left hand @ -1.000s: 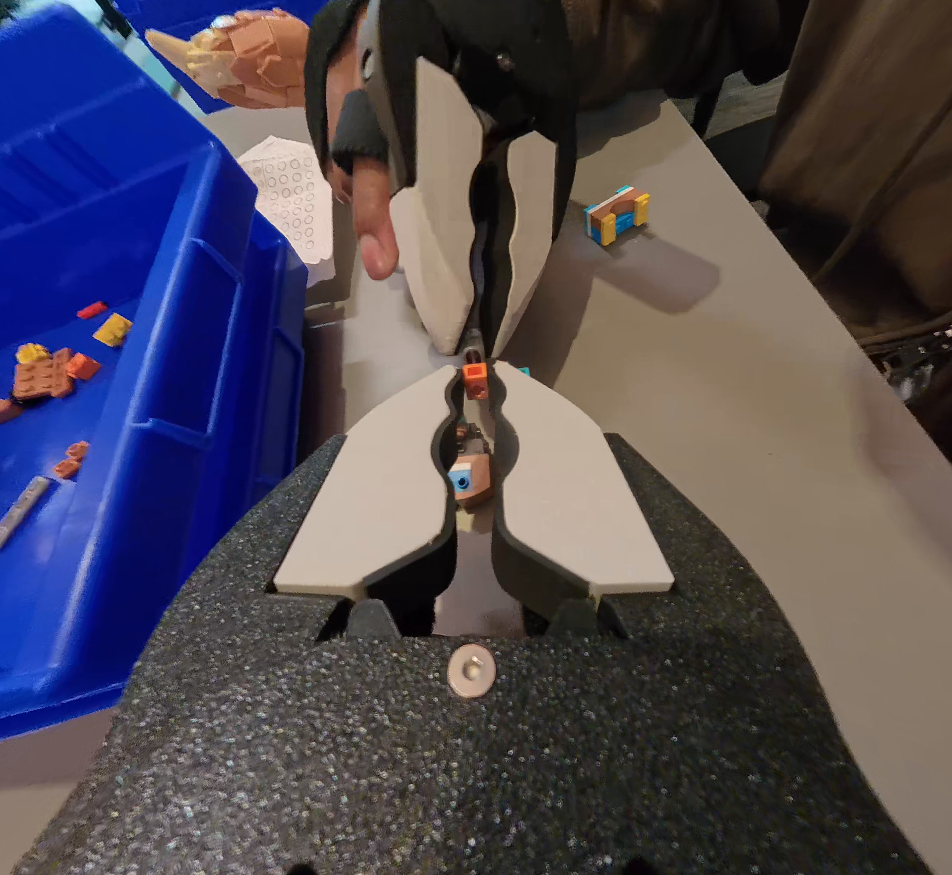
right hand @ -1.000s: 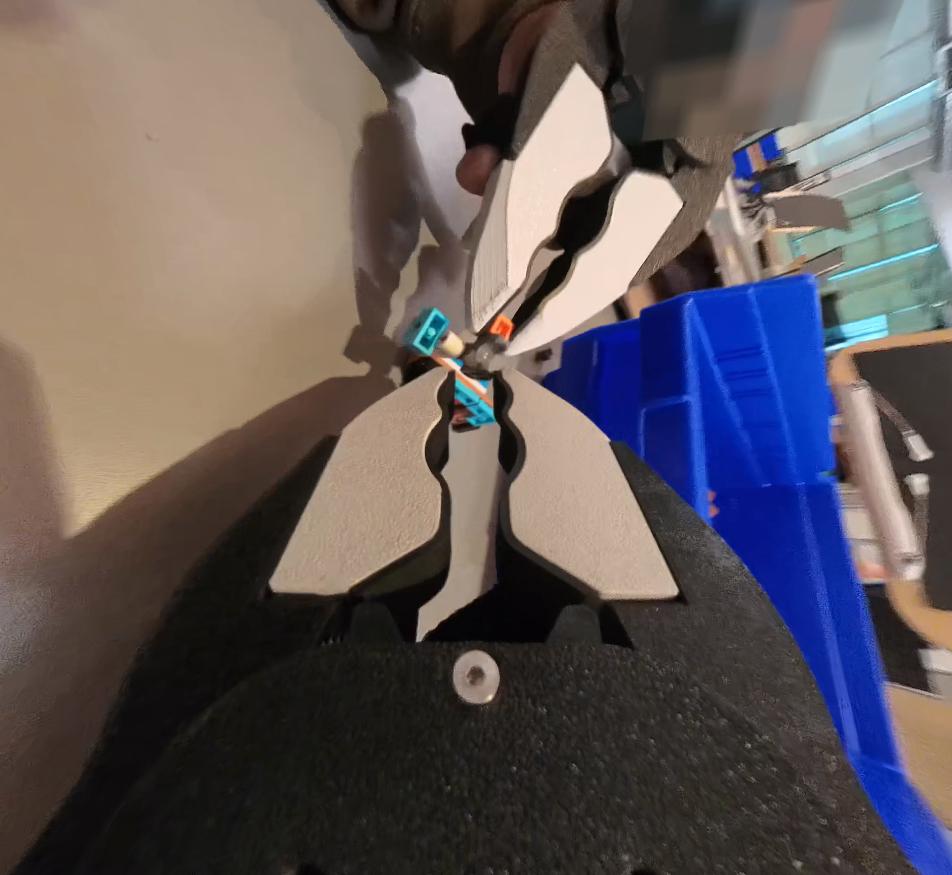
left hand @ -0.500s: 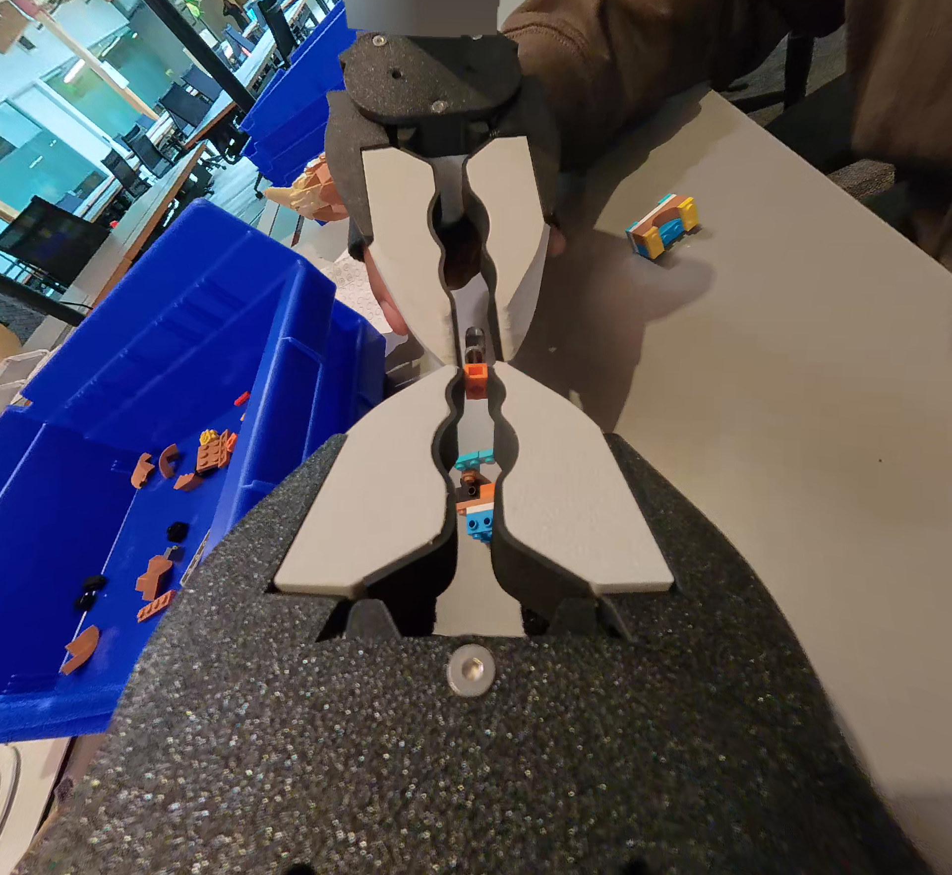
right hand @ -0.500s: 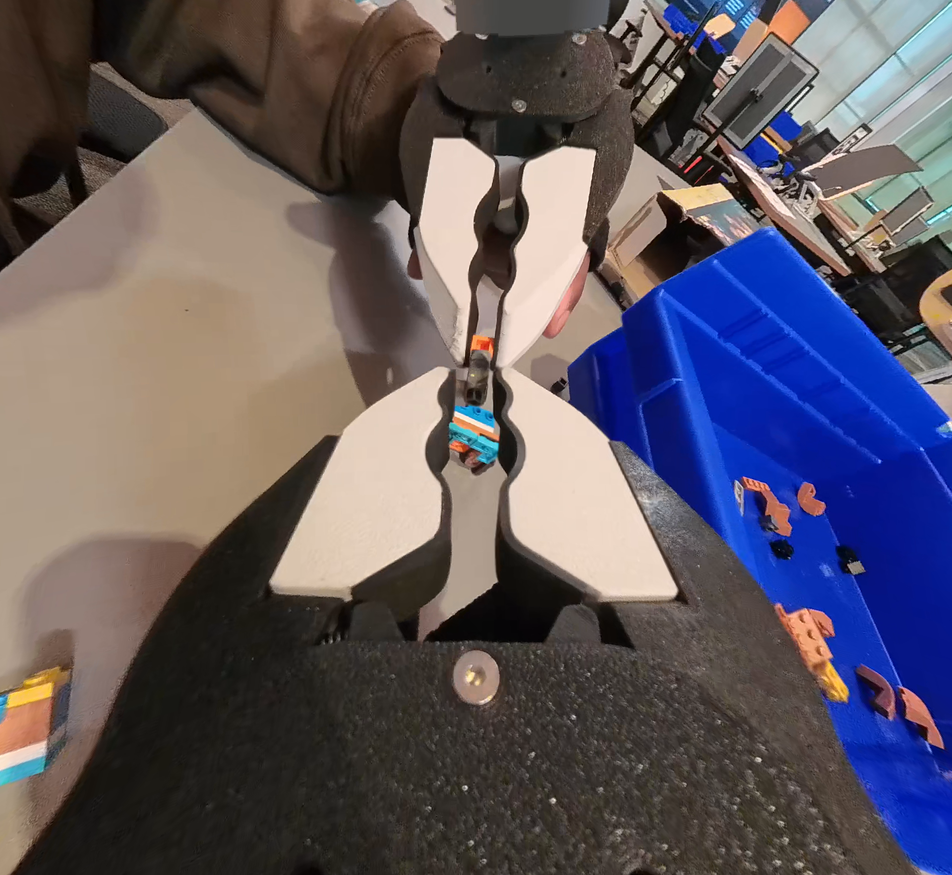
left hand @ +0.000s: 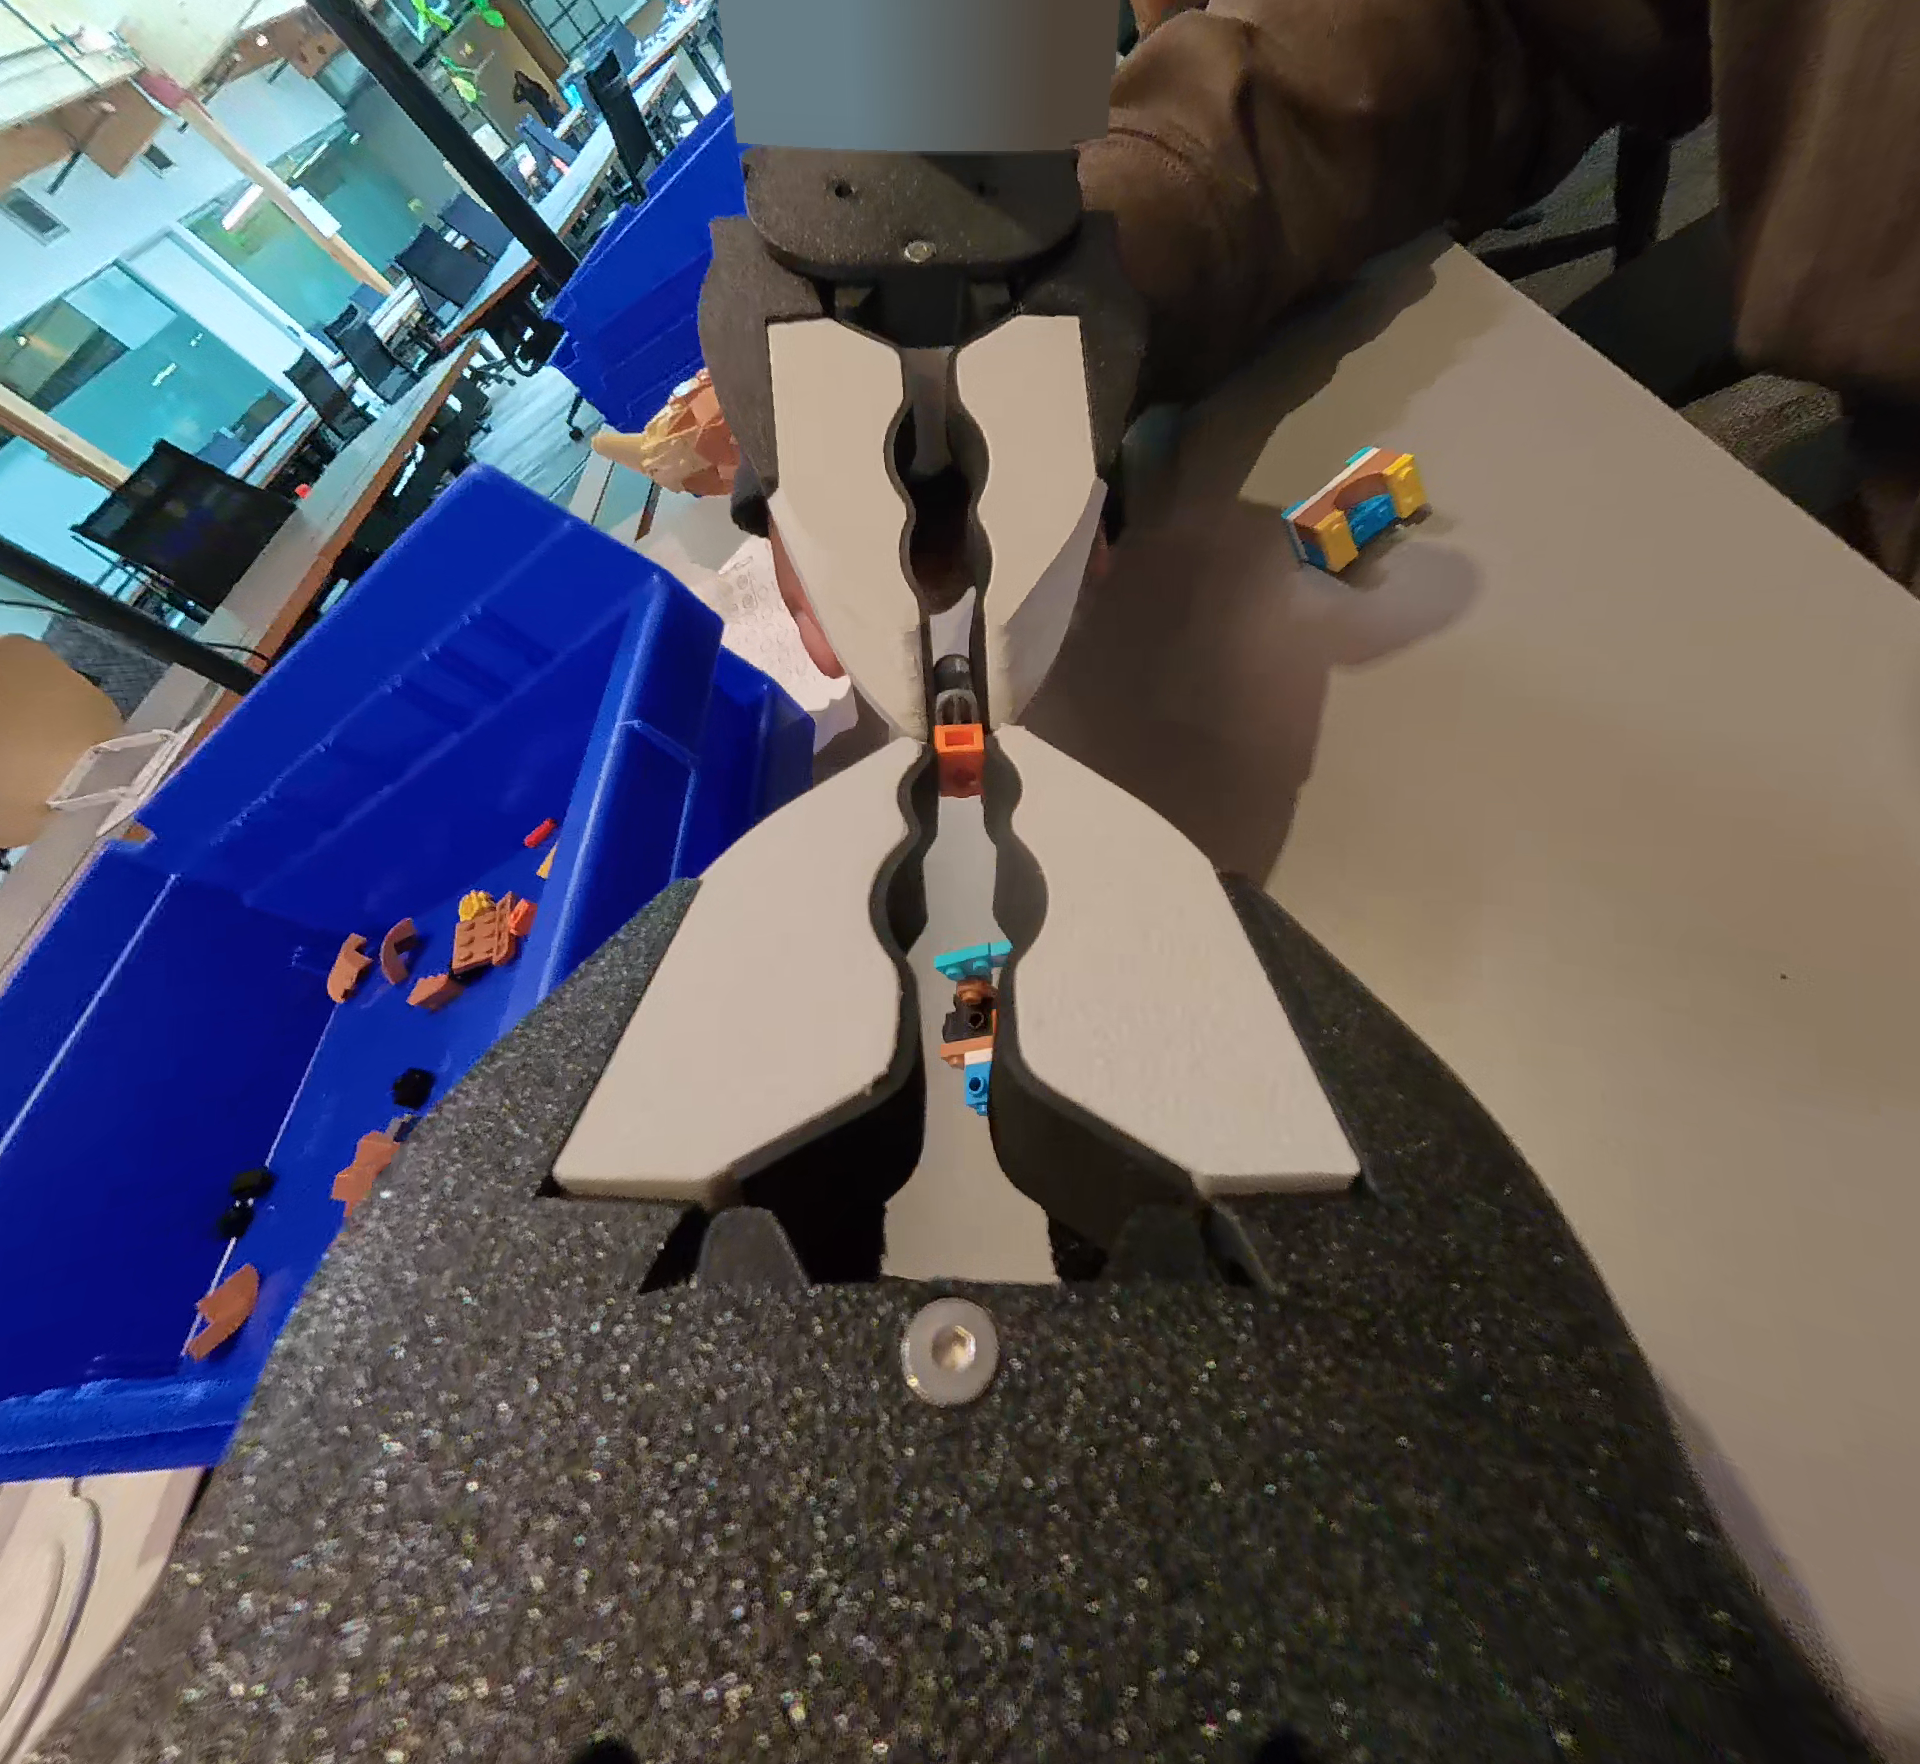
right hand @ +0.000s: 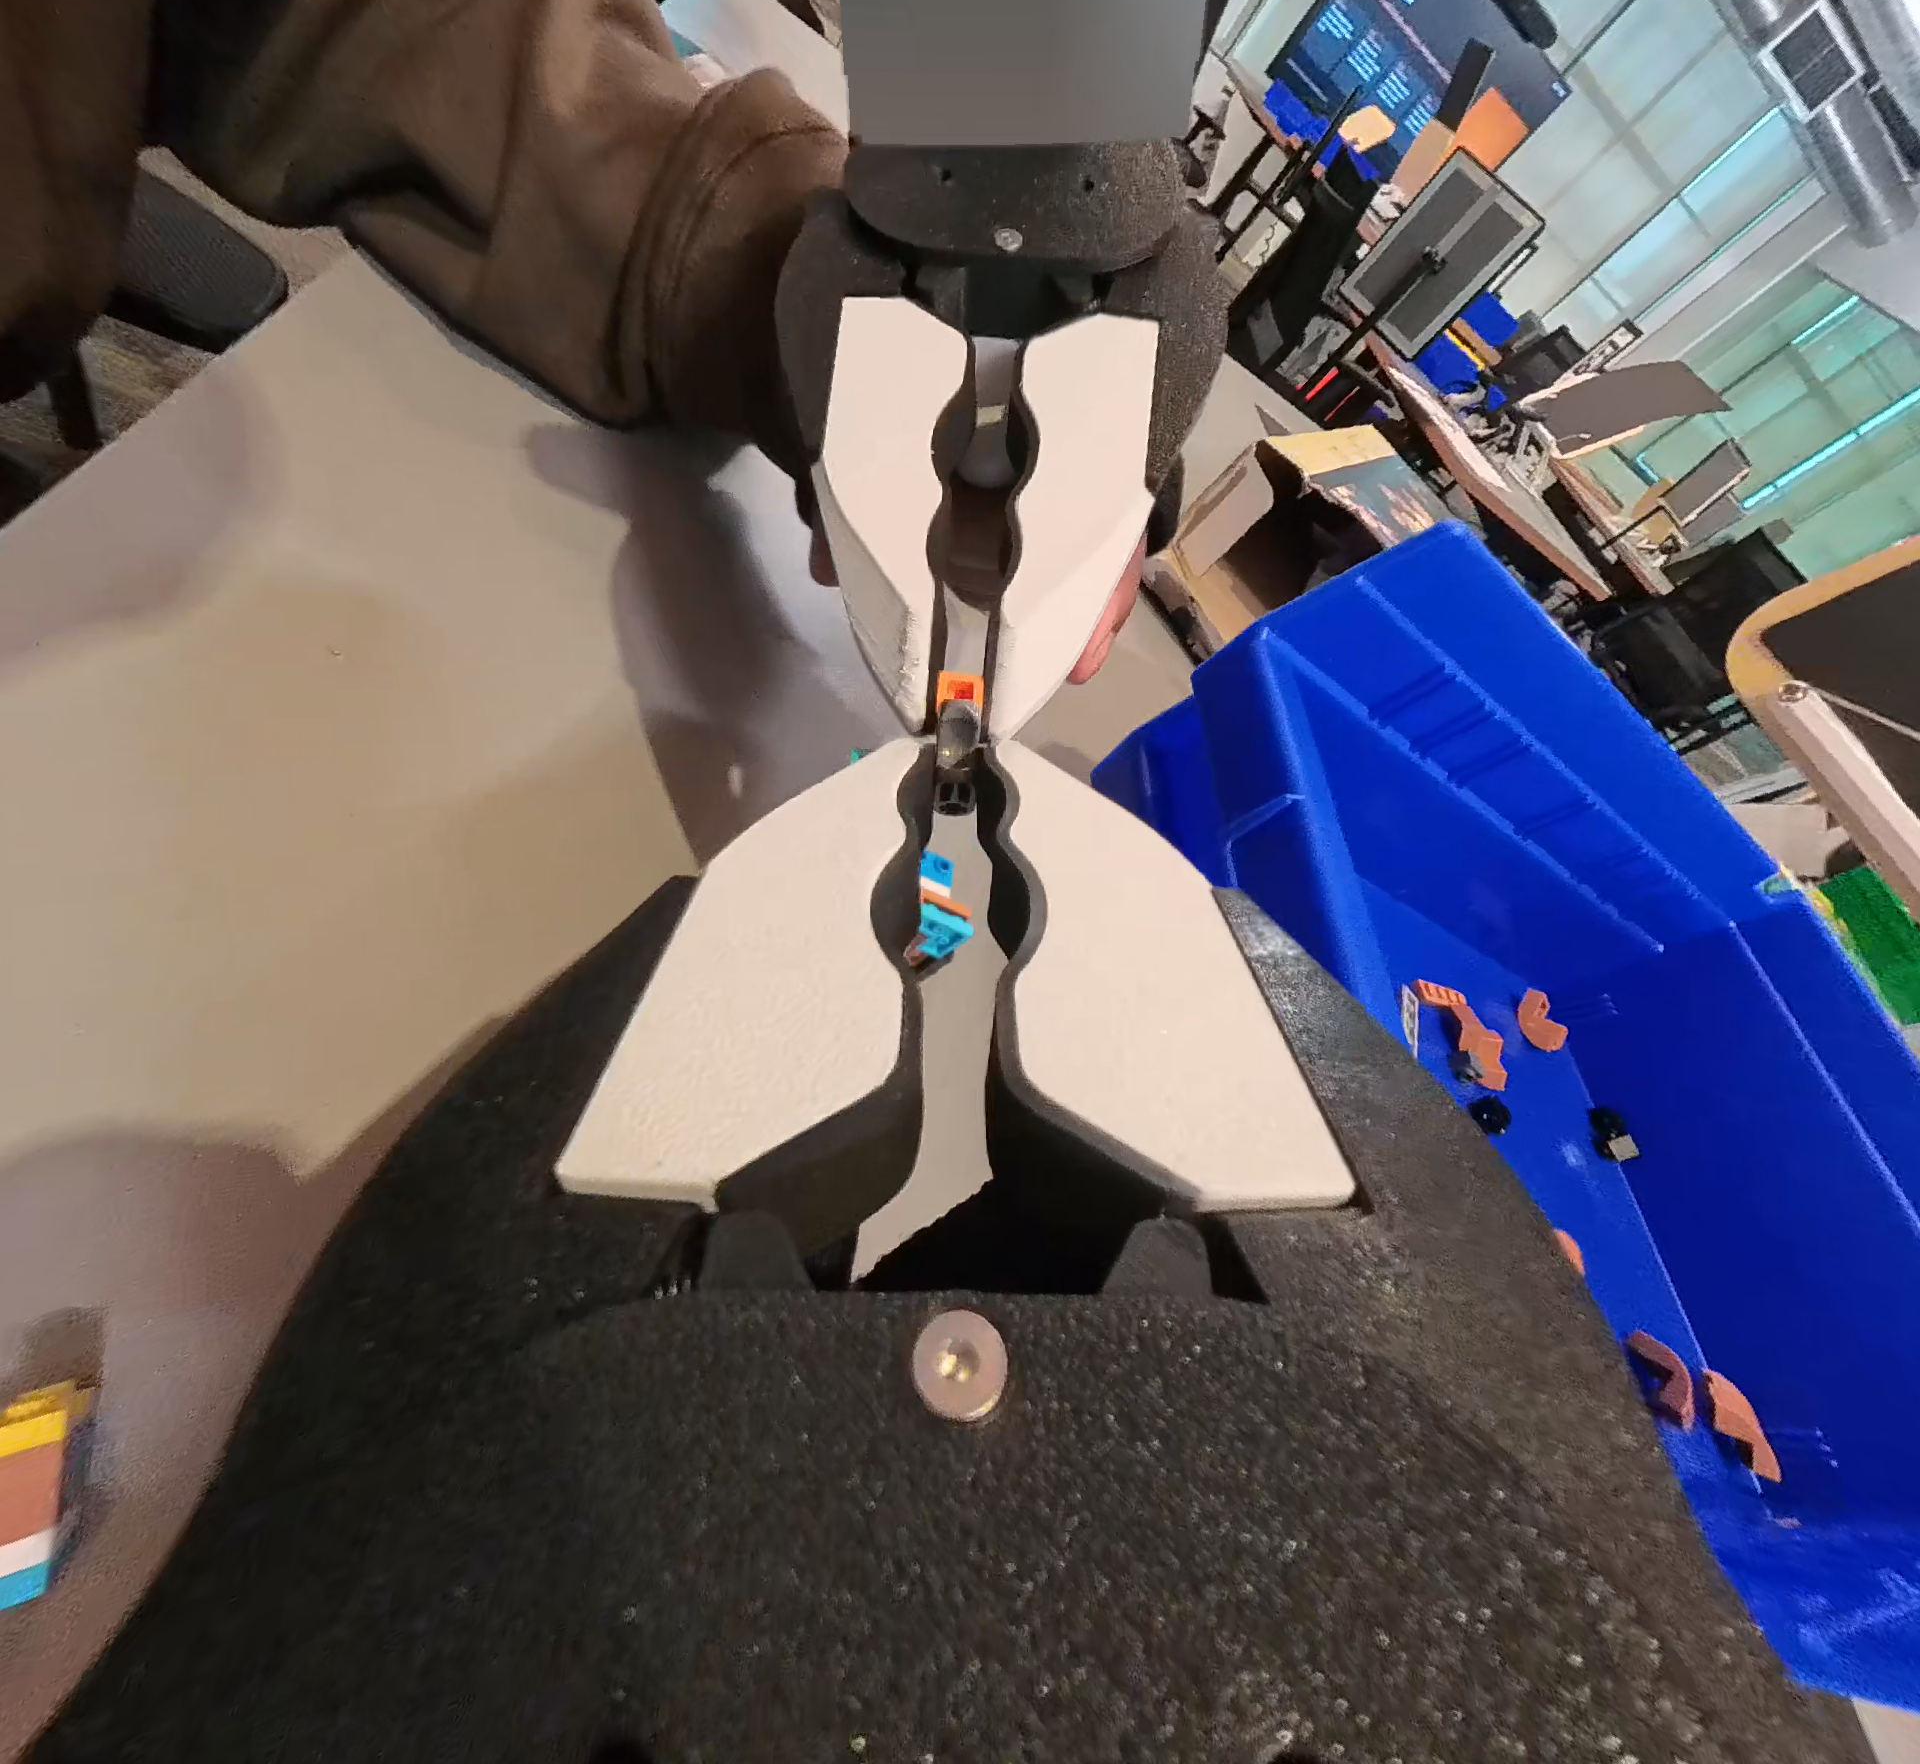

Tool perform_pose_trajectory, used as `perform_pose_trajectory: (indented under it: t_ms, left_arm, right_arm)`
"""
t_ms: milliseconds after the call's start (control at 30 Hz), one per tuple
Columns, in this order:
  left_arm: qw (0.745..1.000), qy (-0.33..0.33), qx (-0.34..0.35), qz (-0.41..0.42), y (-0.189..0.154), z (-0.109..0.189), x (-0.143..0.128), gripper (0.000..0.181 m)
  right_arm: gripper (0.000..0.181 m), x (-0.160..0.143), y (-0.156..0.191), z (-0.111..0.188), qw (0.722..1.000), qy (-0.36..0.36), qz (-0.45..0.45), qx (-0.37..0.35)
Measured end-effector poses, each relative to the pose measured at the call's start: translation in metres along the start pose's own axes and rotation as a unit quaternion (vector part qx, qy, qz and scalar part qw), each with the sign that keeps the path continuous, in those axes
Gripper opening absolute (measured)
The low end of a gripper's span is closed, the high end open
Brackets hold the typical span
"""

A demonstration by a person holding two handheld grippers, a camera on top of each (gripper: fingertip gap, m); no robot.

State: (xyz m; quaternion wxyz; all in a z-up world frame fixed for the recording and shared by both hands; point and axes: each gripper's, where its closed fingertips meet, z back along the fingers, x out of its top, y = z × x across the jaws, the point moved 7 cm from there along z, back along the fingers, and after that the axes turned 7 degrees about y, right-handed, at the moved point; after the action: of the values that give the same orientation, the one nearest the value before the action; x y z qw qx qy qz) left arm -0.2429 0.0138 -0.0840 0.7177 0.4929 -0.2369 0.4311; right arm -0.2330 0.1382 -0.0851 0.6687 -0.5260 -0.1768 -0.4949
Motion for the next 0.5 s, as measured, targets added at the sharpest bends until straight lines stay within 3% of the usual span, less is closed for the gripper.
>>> perform_pose_trajectory:
  t_ms: [500]
  left_arm:
    - [1.0,-0.005,0.002,-0.024,-0.0021,0.0039,0.003,0.008]
  right_arm:
    - [0.008,0.006,0.002,0.002,1.0,0.007,0.021,0.003]
